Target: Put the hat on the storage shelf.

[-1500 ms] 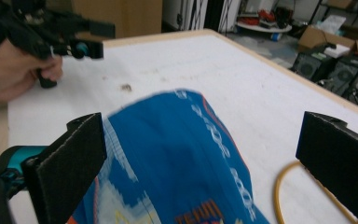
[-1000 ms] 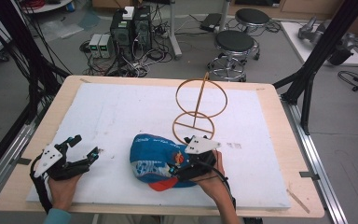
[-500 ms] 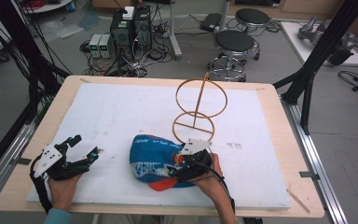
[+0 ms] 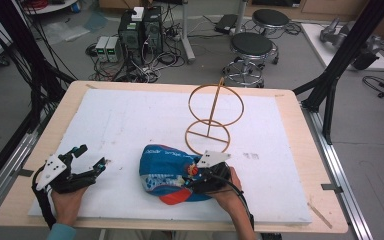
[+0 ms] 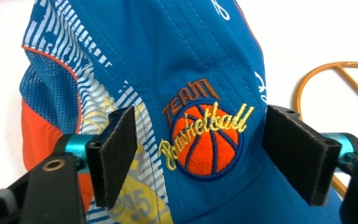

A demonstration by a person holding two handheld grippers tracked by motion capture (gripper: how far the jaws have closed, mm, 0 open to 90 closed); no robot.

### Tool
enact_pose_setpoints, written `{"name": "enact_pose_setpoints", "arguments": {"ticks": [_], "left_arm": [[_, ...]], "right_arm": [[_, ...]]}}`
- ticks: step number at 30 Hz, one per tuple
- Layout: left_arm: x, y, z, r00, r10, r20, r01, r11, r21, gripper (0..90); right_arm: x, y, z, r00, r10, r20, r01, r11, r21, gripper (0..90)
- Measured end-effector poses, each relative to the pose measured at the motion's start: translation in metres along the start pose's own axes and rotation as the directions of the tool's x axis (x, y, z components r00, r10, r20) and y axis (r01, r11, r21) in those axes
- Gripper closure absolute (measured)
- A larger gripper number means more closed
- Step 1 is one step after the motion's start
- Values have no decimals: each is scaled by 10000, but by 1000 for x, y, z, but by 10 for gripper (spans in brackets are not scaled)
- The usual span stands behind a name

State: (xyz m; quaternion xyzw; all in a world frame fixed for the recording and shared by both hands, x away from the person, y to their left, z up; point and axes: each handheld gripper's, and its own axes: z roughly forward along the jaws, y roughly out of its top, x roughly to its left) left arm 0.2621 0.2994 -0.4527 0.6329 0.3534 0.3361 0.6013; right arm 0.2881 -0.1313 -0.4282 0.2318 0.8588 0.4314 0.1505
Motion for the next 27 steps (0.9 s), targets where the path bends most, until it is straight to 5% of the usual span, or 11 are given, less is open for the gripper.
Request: {"name": "enact_pose_setpoints", "arguments": {"ticks": [9, 13, 20, 27], "left_arm": [[0, 0, 0, 10000, -10, 22, 10, 10000, -16, 181], [0, 0, 0, 10000, -23, 17, 23, 10000, -1, 182], [0, 0, 0, 10000, 6, 6, -6, 10000, 12, 182], [0, 0, 0, 10000, -1, 4, 1, 10000, 9, 182]], "right_arm": [[4, -2, -3, 9917, -352, 1236, 366, 9993, -93, 587], [5, -2, -4, 9928, -184, 1181, 212, 9995, -226, 722], [0, -1, -7, 9947, 683, 767, -662, 9974, -296, 798], [-5, 1, -13, 9797, 2002, -62, -1999, 9749, -982, 823]]}}
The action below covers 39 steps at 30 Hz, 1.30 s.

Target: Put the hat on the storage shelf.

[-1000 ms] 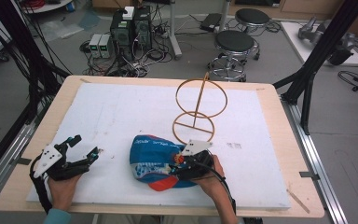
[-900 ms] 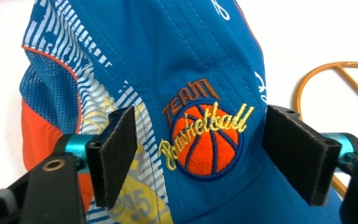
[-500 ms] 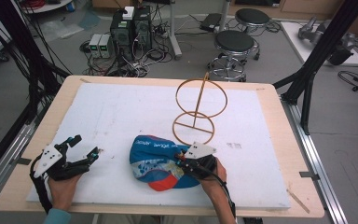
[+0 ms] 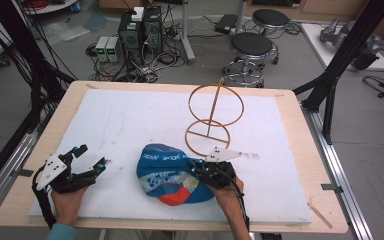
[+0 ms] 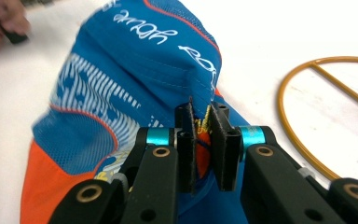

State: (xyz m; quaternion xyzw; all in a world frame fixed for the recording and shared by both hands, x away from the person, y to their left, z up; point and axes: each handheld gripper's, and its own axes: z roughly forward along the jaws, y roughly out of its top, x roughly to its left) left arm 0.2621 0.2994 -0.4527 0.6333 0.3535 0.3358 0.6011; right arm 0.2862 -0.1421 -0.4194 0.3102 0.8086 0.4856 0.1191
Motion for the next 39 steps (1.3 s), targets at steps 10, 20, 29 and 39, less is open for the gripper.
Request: {"name": "enact_pose_setpoints", "arguments": {"ticks": [10, 20, 29, 39], "left_arm": [[0, 0, 0, 10000, -5, 4, 5, 10000, -10, 182], [0, 0, 0, 10000, -1, 9, 1, 10000, -14, 183], [0, 0, 0, 10000, 1, 6, -1, 10000, -3, 183], [0, 0, 0, 10000, -3, -2, 3, 10000, -5, 183]], "right_arm": [[4, 10, -9, 9983, 510, -294, -539, 9925, -1100, 832], [14, 18, -19, 9998, 213, 44, -194, 9647, -2625, 834], [18, 23, -26, 9993, 363, -70, -365, 9354, -3516, 836], [20, 49, -38, 9996, 245, 157, -167, 9249, -3798, 837]]}}
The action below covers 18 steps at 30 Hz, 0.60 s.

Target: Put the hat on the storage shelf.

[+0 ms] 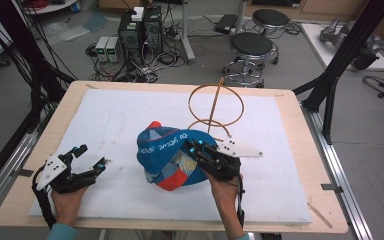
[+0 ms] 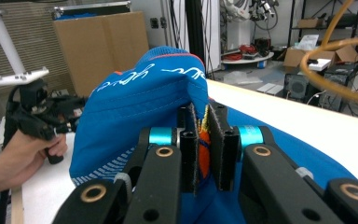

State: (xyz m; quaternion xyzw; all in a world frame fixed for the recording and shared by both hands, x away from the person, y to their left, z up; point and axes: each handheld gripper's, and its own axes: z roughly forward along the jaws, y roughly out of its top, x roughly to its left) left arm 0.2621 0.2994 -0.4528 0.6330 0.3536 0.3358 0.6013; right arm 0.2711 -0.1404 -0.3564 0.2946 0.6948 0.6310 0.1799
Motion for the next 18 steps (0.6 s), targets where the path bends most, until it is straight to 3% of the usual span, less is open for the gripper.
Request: {"name": "enact_pose_setpoints", "arguments": {"ticks": [18], "left_arm": [[0, 0, 0, 10000, -35, 9, 35, 10000, -16, 183]], "right_arm": [[-2, 55, -5, 9980, -514, 380, 532, 9974, -488, 837]]}}
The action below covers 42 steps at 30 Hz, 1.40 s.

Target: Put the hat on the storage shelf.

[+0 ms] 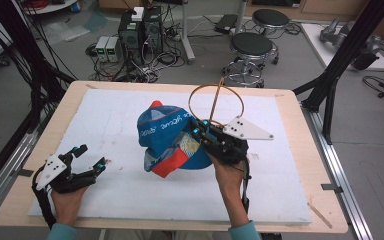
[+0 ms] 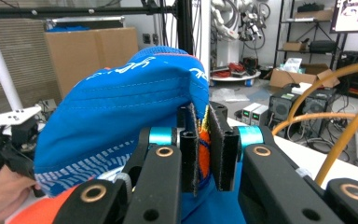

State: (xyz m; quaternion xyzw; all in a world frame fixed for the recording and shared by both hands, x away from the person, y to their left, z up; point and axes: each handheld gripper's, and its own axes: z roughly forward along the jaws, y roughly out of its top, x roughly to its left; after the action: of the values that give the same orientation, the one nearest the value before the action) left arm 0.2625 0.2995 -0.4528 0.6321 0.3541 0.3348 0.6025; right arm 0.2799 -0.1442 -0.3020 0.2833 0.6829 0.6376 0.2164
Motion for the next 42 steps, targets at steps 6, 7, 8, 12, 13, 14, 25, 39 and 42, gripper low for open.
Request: {"name": "enact_pose_setpoints", "arguments": {"ticks": [6, 7, 8, 12, 13, 14, 25, 39, 42], "left_arm": [[0, 0, 0, 10000, 9, 3, -9, 10000, 7, 183], [0, 0, 0, 10000, 7, 5, -7, 10000, 2, 183], [0, 0, 0, 10000, 6, 10, -6, 10000, -1, 183], [0, 0, 0, 10000, -34, 10, 34, 10000, -24, 183], [0, 0, 0, 10000, -39, 16, 39, 10000, -18, 183], [0, 0, 0, 10000, -38, 16, 38, 10000, -23, 183], [0, 0, 0, 10000, -41, 12, 41, 10000, 0, 183], [0, 0, 0, 10000, -47, 17, 47, 10000, 2, 183], [0, 0, 0, 10000, -52, 18, 52, 10000, 6, 183]], "right_arm": [[8, 13, 0, 9996, -266, -94, 264, 9994, -209, 838], [9, 15, 0, 9993, -371, -26, 370, 9990, -238, 838], [8, 18, 0, 9991, -418, -6, 418, 9987, -292, 838], [3, 26, -2, 9994, -275, 206, 284, 9986, -437, 838], [1, 27, -3, 9994, -276, 214, 286, 9984, -489, 839], [0, 29, -3, 9993, -277, 268, 290, 9982, -518, 839], [-21, 48, -7, 9957, -202, 905, 271, 9967, -767, 839], [-47, 62, -4, 9806, 121, 1956, 48, 9963, -858, 839], [-56, 63, -3, 9745, 229, 2232, -45, 9966, -825, 839]]}}
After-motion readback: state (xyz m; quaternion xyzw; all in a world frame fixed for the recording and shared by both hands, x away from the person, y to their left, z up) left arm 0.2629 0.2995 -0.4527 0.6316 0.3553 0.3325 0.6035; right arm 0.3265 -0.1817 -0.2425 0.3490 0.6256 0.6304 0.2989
